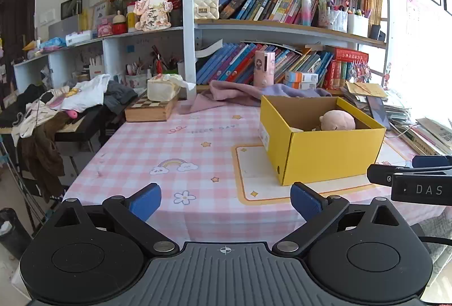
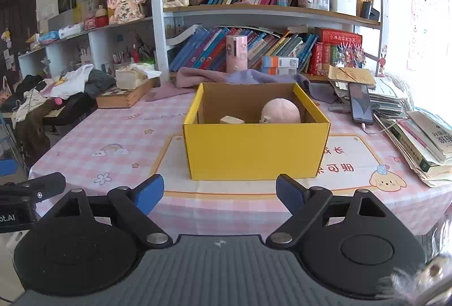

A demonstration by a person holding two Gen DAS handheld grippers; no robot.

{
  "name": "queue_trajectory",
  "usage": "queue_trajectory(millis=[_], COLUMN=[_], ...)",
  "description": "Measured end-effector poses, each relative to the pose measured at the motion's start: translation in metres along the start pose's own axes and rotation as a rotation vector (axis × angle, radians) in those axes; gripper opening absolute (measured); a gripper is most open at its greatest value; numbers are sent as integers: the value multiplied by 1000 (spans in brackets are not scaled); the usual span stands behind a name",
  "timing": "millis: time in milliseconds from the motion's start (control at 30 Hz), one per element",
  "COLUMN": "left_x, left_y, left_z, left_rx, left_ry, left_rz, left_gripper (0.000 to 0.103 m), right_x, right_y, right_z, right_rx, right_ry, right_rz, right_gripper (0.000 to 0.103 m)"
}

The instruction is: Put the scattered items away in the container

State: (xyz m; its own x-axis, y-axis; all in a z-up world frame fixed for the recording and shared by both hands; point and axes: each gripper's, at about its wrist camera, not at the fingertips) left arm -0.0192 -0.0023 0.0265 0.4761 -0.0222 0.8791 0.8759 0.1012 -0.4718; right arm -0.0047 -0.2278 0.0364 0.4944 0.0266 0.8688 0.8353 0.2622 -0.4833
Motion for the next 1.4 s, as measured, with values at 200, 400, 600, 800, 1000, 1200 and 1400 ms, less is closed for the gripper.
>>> queue_trajectory(millis=[200, 400, 600, 800, 1000, 1200, 1400], left_x=[-2, -6, -8, -9, -9, -8, -7], left_y=[2, 5, 9, 12, 13, 15, 17], left_z=[3, 2, -3, -3, 1, 2, 2], left_rx=[0, -14, -5, 22, 28, 34, 37], left_ry=[-6, -18, -6, -4, -14, -20, -21], left_rz=[23, 46, 77, 101, 103, 107, 115], left_gripper=[100, 103, 103, 103, 103, 103, 103], right_x=[2, -1, -3, -3, -4, -4, -4], right_y=[1, 0, 1, 8, 14, 17, 17], right_z=[2, -2, -1, -2, -2, -2, -2], right_rx=[4, -1, -4, 7, 19, 23, 21], right_ry=[-3, 11, -4, -6, -5, -10, -6], right_rz=[6, 30, 51, 78, 108, 118, 116], right_gripper=[91, 99, 103, 103, 103, 103, 103])
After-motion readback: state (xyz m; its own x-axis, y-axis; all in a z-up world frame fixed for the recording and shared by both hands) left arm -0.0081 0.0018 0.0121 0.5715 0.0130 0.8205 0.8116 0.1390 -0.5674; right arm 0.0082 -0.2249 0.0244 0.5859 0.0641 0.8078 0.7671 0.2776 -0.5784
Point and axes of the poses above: each gripper's, at about its wrist camera, not at the fingertips, and y roughly the way its jaws point, z to its left, x to its top, and after that the axes turned 7 degrees about x, right-handed
